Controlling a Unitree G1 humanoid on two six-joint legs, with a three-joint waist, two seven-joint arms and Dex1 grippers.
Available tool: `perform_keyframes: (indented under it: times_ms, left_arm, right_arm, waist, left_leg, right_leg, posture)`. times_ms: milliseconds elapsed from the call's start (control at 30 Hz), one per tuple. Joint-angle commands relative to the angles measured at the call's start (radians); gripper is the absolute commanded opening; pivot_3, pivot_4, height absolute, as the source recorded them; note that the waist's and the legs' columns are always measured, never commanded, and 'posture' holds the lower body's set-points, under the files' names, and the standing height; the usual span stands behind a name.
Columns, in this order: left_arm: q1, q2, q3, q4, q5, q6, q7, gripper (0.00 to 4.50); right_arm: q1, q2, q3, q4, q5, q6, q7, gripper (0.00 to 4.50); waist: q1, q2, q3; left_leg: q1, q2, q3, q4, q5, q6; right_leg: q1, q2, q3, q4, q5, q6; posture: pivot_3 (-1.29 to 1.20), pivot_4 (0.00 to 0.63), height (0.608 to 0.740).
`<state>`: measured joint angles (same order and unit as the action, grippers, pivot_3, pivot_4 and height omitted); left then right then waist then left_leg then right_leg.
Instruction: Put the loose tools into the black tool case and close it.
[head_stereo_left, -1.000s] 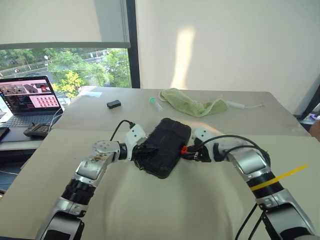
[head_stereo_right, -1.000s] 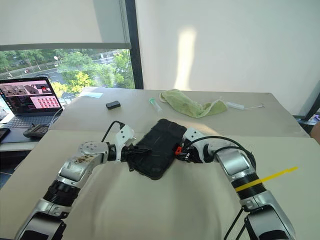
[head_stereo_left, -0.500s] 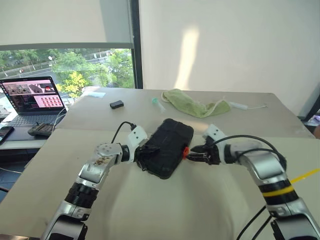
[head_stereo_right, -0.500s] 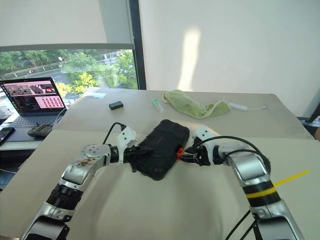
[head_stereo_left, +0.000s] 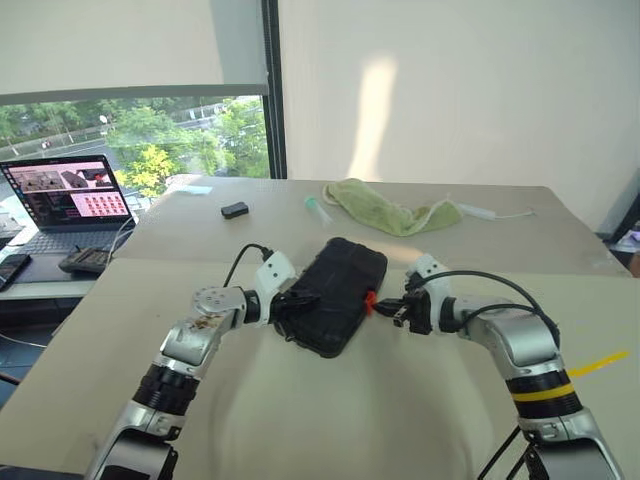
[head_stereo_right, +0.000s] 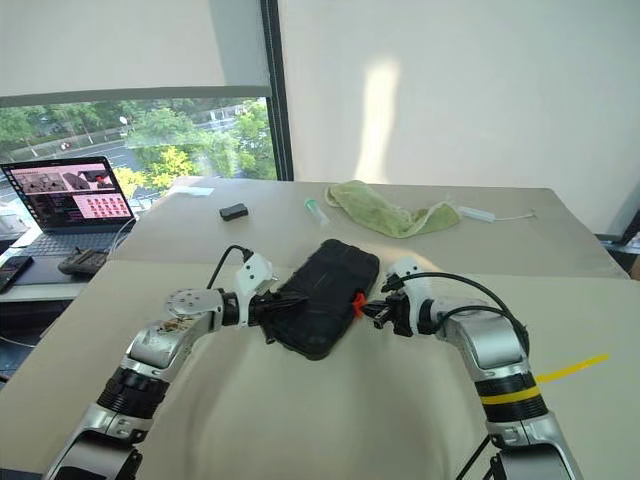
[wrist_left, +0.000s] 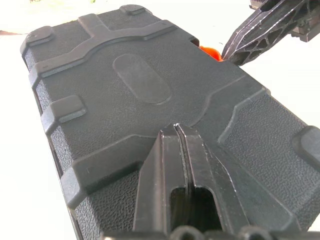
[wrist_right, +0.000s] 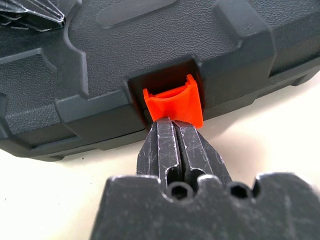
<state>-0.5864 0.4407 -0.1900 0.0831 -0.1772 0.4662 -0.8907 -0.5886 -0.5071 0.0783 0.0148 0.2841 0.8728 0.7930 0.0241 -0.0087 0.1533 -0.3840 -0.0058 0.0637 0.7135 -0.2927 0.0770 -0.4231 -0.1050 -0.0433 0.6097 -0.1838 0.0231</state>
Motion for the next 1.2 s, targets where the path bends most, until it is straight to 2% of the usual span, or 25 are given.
perform_keyframes:
  times_ms: [33,400,533,600,700,767,967,1033,1067,1167,1200]
  left_arm:
    - [0.042,-0.011,-0.066,0.053,0.033,0.034,-0.005,0.00]
    - [0.087,-0.015,-0.050,0.013,0.033,0.023,0.013,0.00]
    - [0.123,-0.050,0.041,-0.054,-0.026,-0.076,0.039,0.00]
    - [0.153,-0.070,0.125,-0.138,-0.130,-0.038,0.029,0.00]
    - [0.206,-0.067,0.236,-0.262,-0.276,0.074,0.044,0.76]
    - [0.278,-0.031,0.296,-0.350,-0.336,0.107,0.042,1.46]
    - [0.581,0.111,0.503,-0.564,-0.511,0.193,0.008,3.76]
    - [0.678,0.146,0.555,-0.599,-0.531,0.196,-0.005,4.49]
    - [0.723,0.158,0.573,-0.613,-0.527,0.188,-0.001,4.50]
    - [0.835,0.181,0.585,-0.653,-0.470,0.123,0.007,4.50]
    - [0.860,0.187,0.586,-0.661,-0.466,0.117,0.005,4.50]
  right_arm:
    - [-0.041,0.025,0.035,0.038,-0.015,-0.074,0.005,0.01]
    - [-0.046,0.119,0.090,0.219,-0.066,-0.206,0.020,0.01]
    - [0.037,0.077,0.040,0.075,-0.040,-0.262,0.045,0.01]
    - [0.098,0.047,-0.029,-0.051,-0.002,-0.260,0.035,0.01]
    - [0.220,-0.015,-0.115,-0.258,0.071,-0.249,0.063,0.82]
    - [0.331,-0.056,-0.200,-0.385,0.118,-0.231,0.063,1.48]
    - [0.687,-0.149,-0.504,-0.612,0.187,-0.276,0.074,3.61]
    - [0.788,-0.154,-0.598,-0.654,0.199,-0.290,0.083,4.30]
    - [0.837,-0.152,-0.642,-0.671,0.207,-0.295,0.089,4.48]
    - [0.950,-0.147,-0.715,-0.721,0.226,-0.325,0.108,4.48]
    - [0.978,-0.143,-0.729,-0.736,0.239,-0.327,0.112,4.48]
  waist:
    - [-0.005,0.000,0.000]
    - [-0.014,0.001,-0.002]
    - [-0.016,0.001,-0.002]
    - [-0.011,0.002,-0.002]
    - [-0.011,0.002,-0.001]
    - [-0.011,0.001,-0.001]
    - [-0.015,0.001,0.000]
    - [-0.012,0.002,0.000]
    - [-0.012,0.002,0.000]
    - [-0.005,0.002,0.000]
    - [-0.005,0.002,0.000]
  left_leg:
    - [0.000,0.000,0.000,0.000,0.000,0.000]
    - [0.001,0.000,0.000,-0.001,0.000,0.000]
    - [0.002,0.001,0.000,-0.001,0.000,0.000]
    - [-0.002,0.001,-0.001,-0.002,0.000,0.000]
    - [-0.015,0.000,-0.001,-0.002,0.001,-0.001]
    - [-0.023,0.000,-0.001,-0.001,0.006,-0.010]
    - [-0.021,0.002,0.000,-0.005,0.001,-0.008]
    - [-0.019,0.002,0.001,-0.005,-0.004,0.001]
    - [-0.019,0.002,0.001,-0.005,-0.005,0.002]
    - [-0.014,0.002,0.000,-0.005,-0.006,0.001]
    - [-0.015,0.002,0.001,-0.004,-0.005,0.001]
  right_leg:
    - [0.000,0.000,0.000,0.000,0.000,0.000]
    - [0.000,0.001,0.001,0.000,0.000,0.000]
    - [0.000,-0.003,0.002,0.000,0.000,0.000]
    - [-0.003,-0.005,0.001,0.000,0.000,0.000]
    - [-0.015,-0.006,0.003,0.001,0.000,0.000]
    - [-0.022,-0.003,0.002,0.001,0.001,0.001]
    - [-0.019,-0.001,0.001,-0.003,-0.002,0.003]
    - [-0.017,0.001,0.000,-0.010,-0.002,0.003]
    - [-0.017,0.001,0.000,-0.011,-0.002,0.003]
    - [-0.011,0.000,0.000,-0.014,-0.003,0.003]
    - [-0.012,0.000,0.000,-0.014,-0.006,-0.003]
  posture:
    - [0.00,0.150,0.740]
    - [0.00,0.150,0.740]
    - [0.00,0.150,0.740]
    - [0.00,0.150,0.740]
    - [0.00,0.150,0.740]
    - [0.00,0.150,0.740]
    - [0.00,0.150,0.740]
    - [0.00,0.150,0.740]
    - [0.00,0.150,0.740]
    - [0.00,0.150,0.740]
    - [0.00,0.150,0.740]
